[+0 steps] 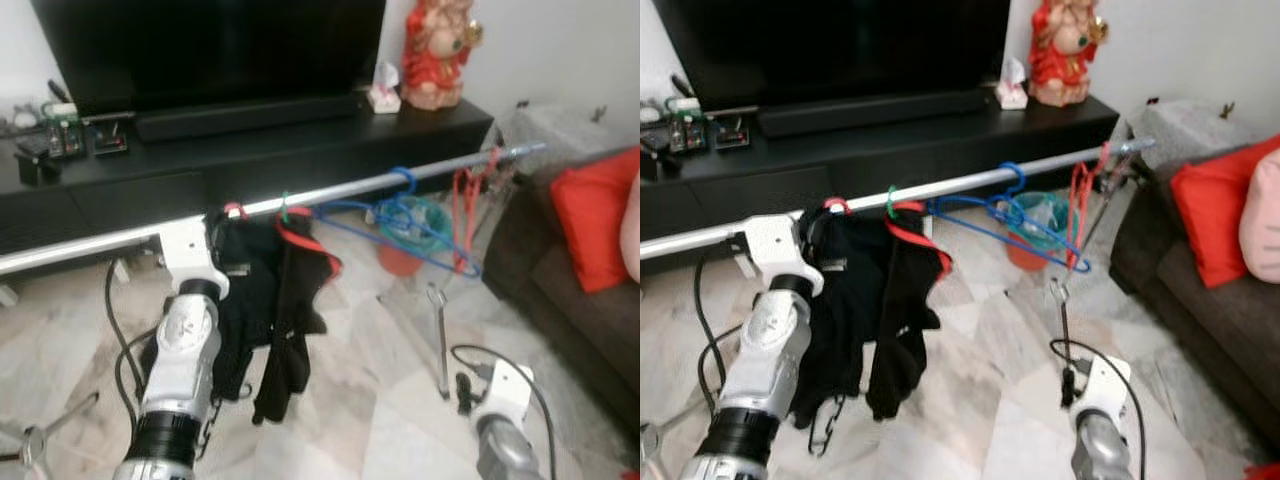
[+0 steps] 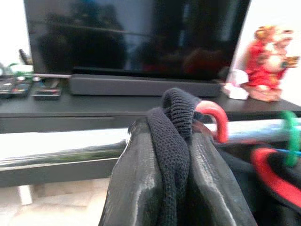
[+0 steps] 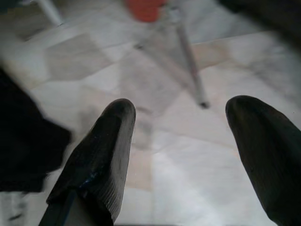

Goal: Hang hanger

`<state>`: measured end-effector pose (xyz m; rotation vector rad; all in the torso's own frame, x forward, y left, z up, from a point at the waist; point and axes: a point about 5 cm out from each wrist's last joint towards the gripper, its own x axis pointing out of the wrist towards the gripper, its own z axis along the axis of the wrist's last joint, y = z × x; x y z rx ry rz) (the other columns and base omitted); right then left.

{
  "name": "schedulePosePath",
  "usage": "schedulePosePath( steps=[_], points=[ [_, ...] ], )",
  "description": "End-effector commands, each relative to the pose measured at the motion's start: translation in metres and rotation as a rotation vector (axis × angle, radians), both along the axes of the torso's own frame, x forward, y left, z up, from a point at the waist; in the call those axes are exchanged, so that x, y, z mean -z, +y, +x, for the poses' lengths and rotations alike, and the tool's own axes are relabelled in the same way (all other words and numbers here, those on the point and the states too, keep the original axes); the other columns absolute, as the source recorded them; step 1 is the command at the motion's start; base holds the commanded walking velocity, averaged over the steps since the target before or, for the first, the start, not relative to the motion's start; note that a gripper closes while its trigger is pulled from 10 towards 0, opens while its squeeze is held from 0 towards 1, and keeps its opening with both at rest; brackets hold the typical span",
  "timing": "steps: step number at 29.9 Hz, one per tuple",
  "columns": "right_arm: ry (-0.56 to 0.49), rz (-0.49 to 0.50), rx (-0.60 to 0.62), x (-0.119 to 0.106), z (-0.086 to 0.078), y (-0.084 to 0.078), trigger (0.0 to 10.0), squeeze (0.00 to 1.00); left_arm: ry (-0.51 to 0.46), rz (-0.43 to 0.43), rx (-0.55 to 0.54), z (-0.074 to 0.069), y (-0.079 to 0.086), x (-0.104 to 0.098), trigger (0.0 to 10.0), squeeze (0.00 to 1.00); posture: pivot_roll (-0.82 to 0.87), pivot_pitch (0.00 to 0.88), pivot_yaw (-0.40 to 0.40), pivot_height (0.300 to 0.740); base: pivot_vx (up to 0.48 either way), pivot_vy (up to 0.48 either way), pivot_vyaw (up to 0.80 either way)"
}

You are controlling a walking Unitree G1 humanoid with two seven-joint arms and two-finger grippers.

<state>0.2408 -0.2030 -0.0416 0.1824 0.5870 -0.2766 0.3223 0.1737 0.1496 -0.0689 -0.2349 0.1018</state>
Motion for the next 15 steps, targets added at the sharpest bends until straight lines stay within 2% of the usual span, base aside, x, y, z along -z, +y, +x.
schedulePosePath(
  steps=[1,6,15],
  points=[
    [0.015,-0.008,0.033,0.002,-0.007,-0.014,10.0,0.00,-0.049,-0.011,-0.022,0.000,-0.001,-0.013,10.0,0.00,-0.04,0.059,-0.053,0.740,0.000,0.000,0.00],
    [0.016,0.001,0.028,0.003,-0.009,-0.015,10.0,0.00,-0.032,-0.029,-0.053,-0.004,0.002,-0.009,10.0,0.00,-0.05,0.055,-0.053,0.740,0.000,0.000,0.00],
    [0.006,0.004,0.022,0.002,-0.009,-0.017,10.0,0.00,-0.075,-0.048,-0.167,-0.009,0.011,-0.017,10.0,0.00,-0.06,0.052,-0.056,0.740,0.000,0.000,0.00]
  ],
)
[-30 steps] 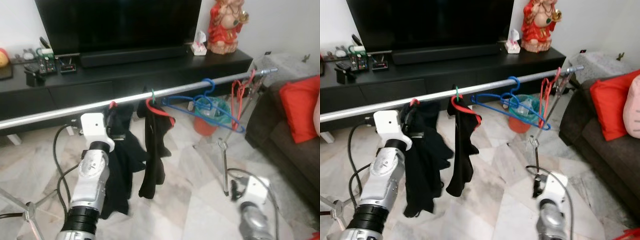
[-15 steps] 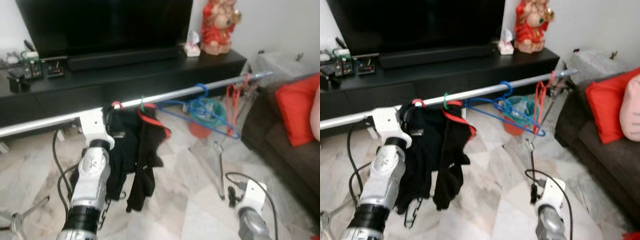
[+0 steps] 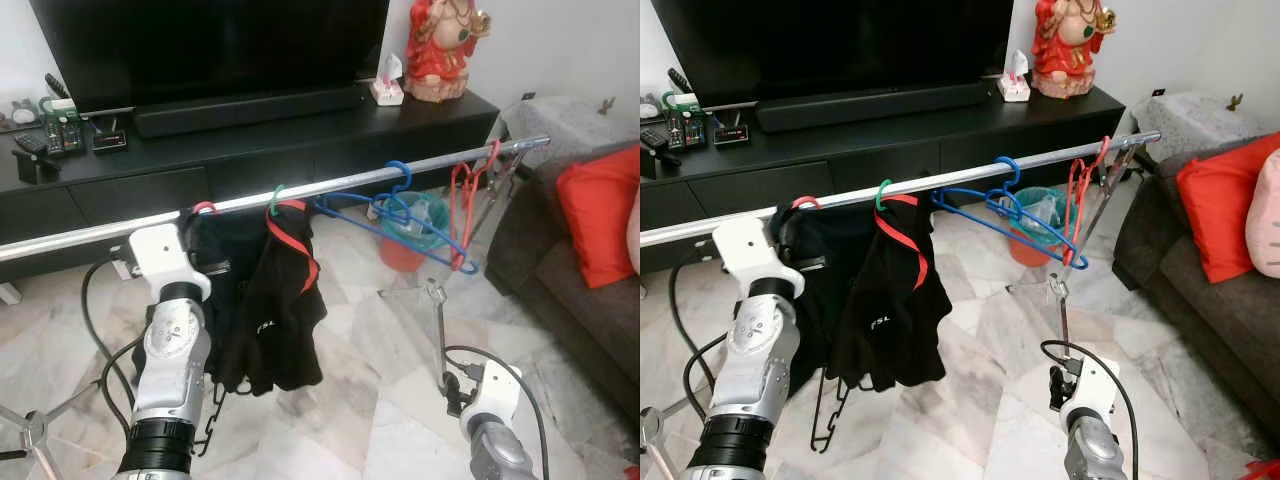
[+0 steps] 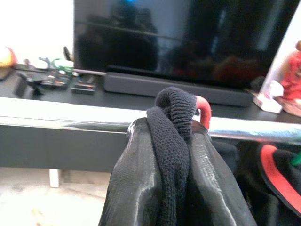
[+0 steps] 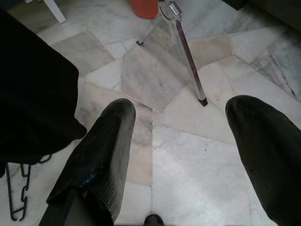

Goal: Hang hanger

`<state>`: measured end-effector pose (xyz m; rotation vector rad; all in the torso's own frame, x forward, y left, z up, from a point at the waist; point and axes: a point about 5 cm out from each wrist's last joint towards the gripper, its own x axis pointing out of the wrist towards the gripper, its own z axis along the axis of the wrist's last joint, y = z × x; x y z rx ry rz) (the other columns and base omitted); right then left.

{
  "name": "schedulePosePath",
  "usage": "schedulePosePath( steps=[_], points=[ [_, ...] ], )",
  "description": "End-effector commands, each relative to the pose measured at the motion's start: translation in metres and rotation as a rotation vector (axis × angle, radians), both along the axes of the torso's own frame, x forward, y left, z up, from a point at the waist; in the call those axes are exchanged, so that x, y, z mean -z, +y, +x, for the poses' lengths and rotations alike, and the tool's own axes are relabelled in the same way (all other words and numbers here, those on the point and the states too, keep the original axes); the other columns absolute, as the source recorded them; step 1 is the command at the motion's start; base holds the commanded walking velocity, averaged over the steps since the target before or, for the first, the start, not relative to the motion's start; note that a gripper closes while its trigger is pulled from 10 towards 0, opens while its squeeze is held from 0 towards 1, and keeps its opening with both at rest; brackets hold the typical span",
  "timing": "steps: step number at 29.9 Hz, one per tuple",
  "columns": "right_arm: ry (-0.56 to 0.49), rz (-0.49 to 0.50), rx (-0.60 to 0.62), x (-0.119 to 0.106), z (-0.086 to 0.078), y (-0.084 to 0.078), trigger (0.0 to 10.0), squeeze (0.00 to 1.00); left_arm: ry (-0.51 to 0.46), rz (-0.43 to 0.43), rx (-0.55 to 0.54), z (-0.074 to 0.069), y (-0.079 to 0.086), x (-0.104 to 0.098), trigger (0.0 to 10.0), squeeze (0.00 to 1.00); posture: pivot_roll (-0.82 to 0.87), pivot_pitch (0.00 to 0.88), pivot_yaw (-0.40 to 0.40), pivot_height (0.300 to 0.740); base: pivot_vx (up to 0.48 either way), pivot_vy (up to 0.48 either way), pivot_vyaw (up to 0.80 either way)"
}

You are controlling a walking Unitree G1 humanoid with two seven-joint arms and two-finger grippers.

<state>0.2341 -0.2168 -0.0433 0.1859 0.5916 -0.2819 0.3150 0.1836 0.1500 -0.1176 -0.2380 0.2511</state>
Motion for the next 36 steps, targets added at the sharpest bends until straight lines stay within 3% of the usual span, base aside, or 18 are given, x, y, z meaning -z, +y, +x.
schedulePosePath(
  steps=[1,9,18,21,26,28,29,36],
  points=[
    [0.001,0.002,0.016,0.001,-0.002,-0.003,10.0,0.00,-0.071,0.025,-0.031,-0.002,0.002,-0.017,10.0,0.00,-0.06,0.052,-0.056,0.740,0.000,0.000,0.00],
    [-0.003,0.009,0.009,0.000,-0.001,-0.002,10.0,0.00,-0.062,0.017,-0.107,0.000,0.009,-0.018,10.0,0.00,-0.05,0.055,-0.054,0.740,0.000,0.000,0.00],
    [-0.010,0.018,0.012,0.000,0.000,0.000,10.0,0.00,-0.072,0.021,-0.139,0.016,0.006,-0.028,10.0,0.00,-0.06,0.069,-0.051,0.740,0.000,0.000,0.00],
    [-0.012,0.022,0.011,-0.001,0.001,0.001,10.0,0.00,-0.055,0.020,-0.112,0.026,0.001,-0.031,10.0,0.00,-0.06,0.081,-0.048,0.740,0.000,0.000,0.00],
    [-0.014,0.028,0.010,0.000,0.001,0.003,10.0,0.00,0.080,0.064,0.044,0.040,-0.015,-0.019,10.0,0.00,-0.05,0.088,-0.041,0.740,0.000,0.000,0.00],
    [-0.014,0.033,0.009,0.000,0.000,0.006,10.0,0.00,0.122,0.054,0.107,0.042,-0.020,-0.013,10.0,0.00,-0.05,0.094,-0.031,0.740,0.000,0.000,0.00],
    [-0.015,0.038,0.011,0.001,0.000,0.007,10.0,0.00,0.143,0.104,0.135,0.042,-0.022,-0.009,10.0,0.00,-0.05,0.097,-0.022,0.740,0.000,0.000,0.00],
    [-0.009,0.055,0.015,0.004,-0.002,0.014,10.0,0.00,0.200,0.133,0.193,0.038,-0.029,0.006,10.0,0.00,-0.04,0.098,-0.016,0.740,0.000,0.000,0.00]
  ],
)
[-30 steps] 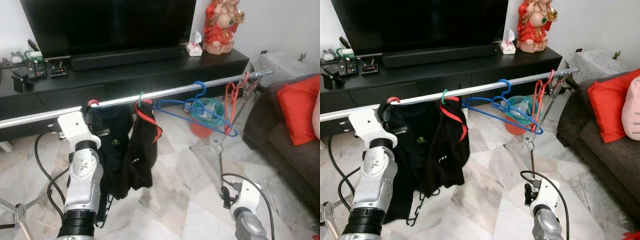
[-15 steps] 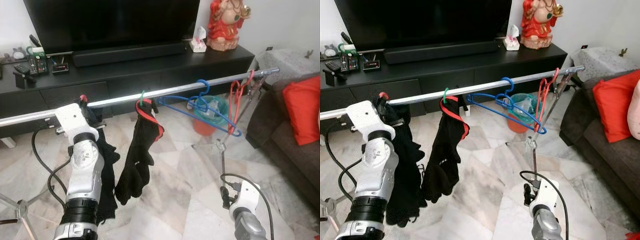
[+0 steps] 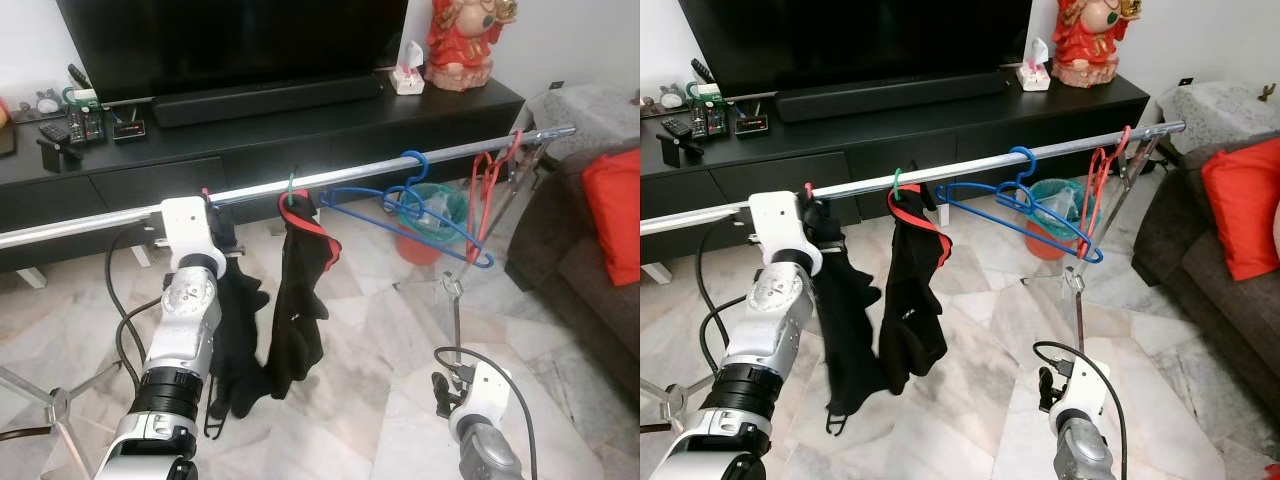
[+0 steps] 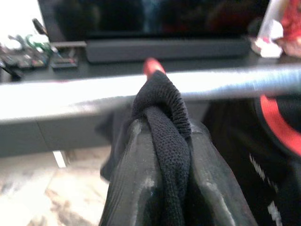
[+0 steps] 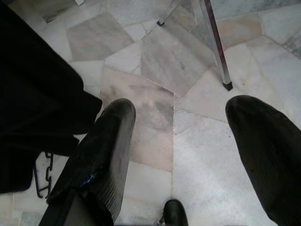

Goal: Hang hanger

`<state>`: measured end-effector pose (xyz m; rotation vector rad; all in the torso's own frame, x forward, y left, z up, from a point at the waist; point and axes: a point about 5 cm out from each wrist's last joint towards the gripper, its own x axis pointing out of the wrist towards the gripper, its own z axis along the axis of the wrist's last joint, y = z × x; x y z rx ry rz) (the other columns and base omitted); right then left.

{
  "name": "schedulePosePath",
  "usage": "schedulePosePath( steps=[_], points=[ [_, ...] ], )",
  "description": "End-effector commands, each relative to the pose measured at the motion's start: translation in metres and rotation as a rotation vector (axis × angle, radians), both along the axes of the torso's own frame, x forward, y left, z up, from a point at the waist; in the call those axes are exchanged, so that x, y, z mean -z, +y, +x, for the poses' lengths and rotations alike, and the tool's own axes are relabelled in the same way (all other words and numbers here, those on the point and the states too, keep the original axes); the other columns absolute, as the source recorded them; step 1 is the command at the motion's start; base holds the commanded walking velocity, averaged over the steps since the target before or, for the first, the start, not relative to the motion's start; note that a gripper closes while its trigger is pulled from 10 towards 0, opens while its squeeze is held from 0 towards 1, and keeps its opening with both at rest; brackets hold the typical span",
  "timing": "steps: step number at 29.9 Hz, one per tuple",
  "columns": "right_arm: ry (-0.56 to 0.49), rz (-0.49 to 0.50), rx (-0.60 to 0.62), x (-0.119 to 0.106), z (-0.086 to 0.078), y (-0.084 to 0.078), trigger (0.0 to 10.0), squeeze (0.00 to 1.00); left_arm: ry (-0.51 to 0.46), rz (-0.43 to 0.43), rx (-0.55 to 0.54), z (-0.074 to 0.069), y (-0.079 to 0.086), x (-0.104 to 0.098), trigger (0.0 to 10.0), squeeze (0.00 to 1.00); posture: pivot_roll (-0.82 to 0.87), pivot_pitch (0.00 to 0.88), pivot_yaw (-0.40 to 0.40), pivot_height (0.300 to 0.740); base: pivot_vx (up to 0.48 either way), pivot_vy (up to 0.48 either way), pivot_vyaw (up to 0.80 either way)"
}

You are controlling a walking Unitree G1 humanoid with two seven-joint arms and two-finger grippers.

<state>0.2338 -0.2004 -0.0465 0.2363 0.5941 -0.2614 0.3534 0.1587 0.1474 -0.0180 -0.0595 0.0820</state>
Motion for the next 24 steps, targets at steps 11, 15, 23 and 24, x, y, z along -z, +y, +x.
schedulePosePath(
  steps=[11,15,23,24],
  points=[
    [-0.008,-0.002,0.019,-0.001,-0.001,-0.004,10.0,0.00,0.036,0.037,0.039,-0.012,0.002,0.013,10.0,0.00,-0.03,0.100,-0.023,0.740,0.000,0.000,0.00],
    [-0.007,0.002,0.011,-0.001,0.000,-0.002,10.0,0.00,0.046,0.057,0.030,-0.015,0.008,0.016,10.0,0.00,-0.03,0.100,-0.024,0.740,0.000,0.000,0.00],
    [-0.015,0.002,0.011,-0.002,0.002,0.000,10.0,0.00,0.120,0.131,0.068,-0.028,0.017,0.037,10.0,0.00,-0.03,0.097,-0.019,0.740,0.000,0.000,0.00],
    [-0.016,0.002,0.012,-0.002,0.002,0.000,10.0,0.00,0.131,0.137,0.069,-0.031,0.018,0.041,10.0,0.00,-0.03,0.097,-0.020,0.740,0.000,0.000,0.00]
  ],
)
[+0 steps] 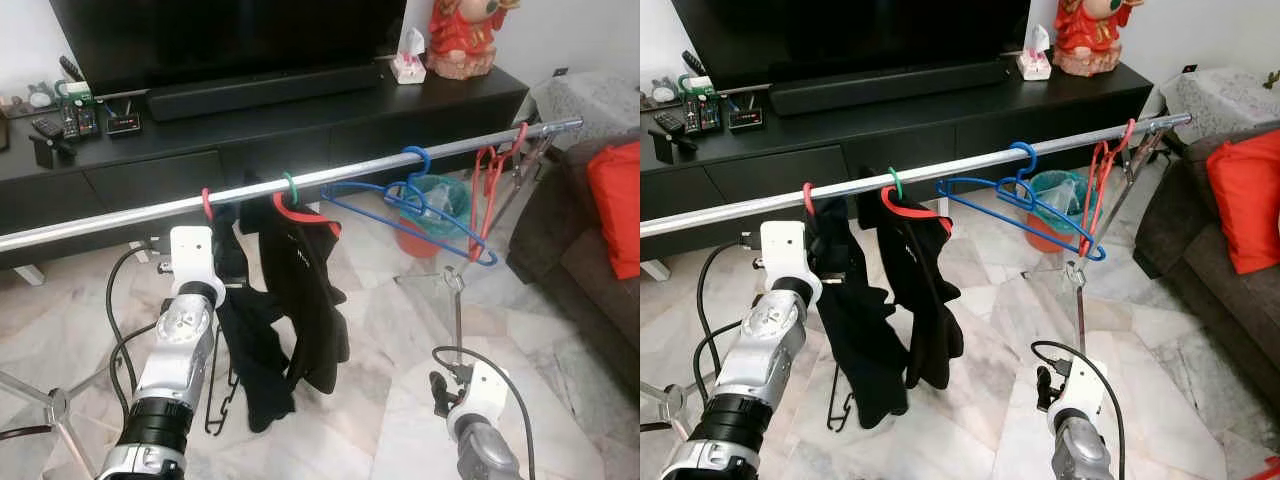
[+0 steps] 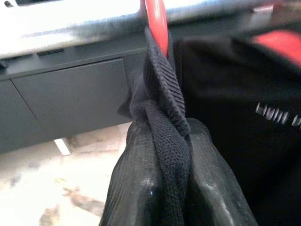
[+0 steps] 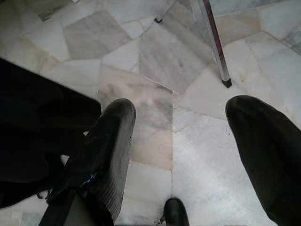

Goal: Hang hanger

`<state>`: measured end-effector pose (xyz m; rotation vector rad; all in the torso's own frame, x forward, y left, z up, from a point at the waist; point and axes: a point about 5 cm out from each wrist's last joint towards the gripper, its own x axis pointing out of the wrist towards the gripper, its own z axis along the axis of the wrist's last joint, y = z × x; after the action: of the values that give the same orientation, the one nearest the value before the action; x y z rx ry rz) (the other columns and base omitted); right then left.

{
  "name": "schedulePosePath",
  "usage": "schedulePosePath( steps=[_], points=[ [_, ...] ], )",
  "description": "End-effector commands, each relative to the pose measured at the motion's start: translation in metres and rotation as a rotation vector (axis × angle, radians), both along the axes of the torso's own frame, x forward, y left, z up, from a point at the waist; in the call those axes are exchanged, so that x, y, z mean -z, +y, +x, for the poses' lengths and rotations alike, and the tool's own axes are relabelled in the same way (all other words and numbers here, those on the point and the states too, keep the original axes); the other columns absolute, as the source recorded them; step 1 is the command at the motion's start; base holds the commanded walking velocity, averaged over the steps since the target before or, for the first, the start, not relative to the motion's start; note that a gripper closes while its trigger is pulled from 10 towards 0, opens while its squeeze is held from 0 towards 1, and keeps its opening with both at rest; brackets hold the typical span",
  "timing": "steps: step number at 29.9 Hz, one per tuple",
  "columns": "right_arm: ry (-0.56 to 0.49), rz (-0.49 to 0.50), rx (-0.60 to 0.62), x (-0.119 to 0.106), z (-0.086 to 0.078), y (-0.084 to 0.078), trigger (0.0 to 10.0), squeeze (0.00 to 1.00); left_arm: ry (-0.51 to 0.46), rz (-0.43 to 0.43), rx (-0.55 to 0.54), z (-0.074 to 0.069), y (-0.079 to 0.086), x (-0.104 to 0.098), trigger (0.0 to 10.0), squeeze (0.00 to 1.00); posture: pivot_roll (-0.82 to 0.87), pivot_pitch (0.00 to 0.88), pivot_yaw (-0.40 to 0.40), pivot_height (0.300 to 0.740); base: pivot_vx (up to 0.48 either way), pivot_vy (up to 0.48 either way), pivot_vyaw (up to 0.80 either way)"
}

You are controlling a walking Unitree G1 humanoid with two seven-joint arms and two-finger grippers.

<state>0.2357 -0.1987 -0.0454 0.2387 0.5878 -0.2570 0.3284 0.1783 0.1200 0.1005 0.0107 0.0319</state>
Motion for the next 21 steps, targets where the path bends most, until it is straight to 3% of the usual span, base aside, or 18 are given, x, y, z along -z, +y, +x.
schedulePosePath(
  steps=[1,8,14,15,21],
  points=[
    [-0.009,-0.002,0.015,-0.001,0.000,-0.002,10.0,0.00,0.079,0.025,0.022,-0.011,0.001,0.020,10.0,0.00,-0.03,0.097,-0.020,0.740,0.000,0.000,0.00],
    [-0.009,-0.003,0.015,-0.001,0.000,-0.003,10.0,0.00,0.124,0.022,0.043,-0.026,0.002,0.030,10.0,0.00,-0.02,0.099,-0.024,0.740,0.000,0.000,0.00],
    [-0.008,0.000,0.010,-0.001,0.000,-0.002,10.0,0.00,0.094,-0.005,0.050,-0.027,0.000,0.022,10.0,0.02,-0.02,0.098,-0.024,0.740,0.000,0.000,0.00],
    [-0.008,0.000,0.009,-0.001,0.000,-0.002,10.0,0.00,0.084,-0.011,0.050,-0.026,-0.001,0.020,10.0,1.00,-0.02,0.098,-0.024,0.740,0.000,0.000,0.00],
    [-0.008,0.001,0.011,-0.001,0.000,-0.002,10.0,0.00,-0.009,-0.059,0.026,-0.023,0.000,0.001,10.0,1.00,-0.02,0.098,-0.023,0.740,0.000,0.000,0.00]
  ],
)
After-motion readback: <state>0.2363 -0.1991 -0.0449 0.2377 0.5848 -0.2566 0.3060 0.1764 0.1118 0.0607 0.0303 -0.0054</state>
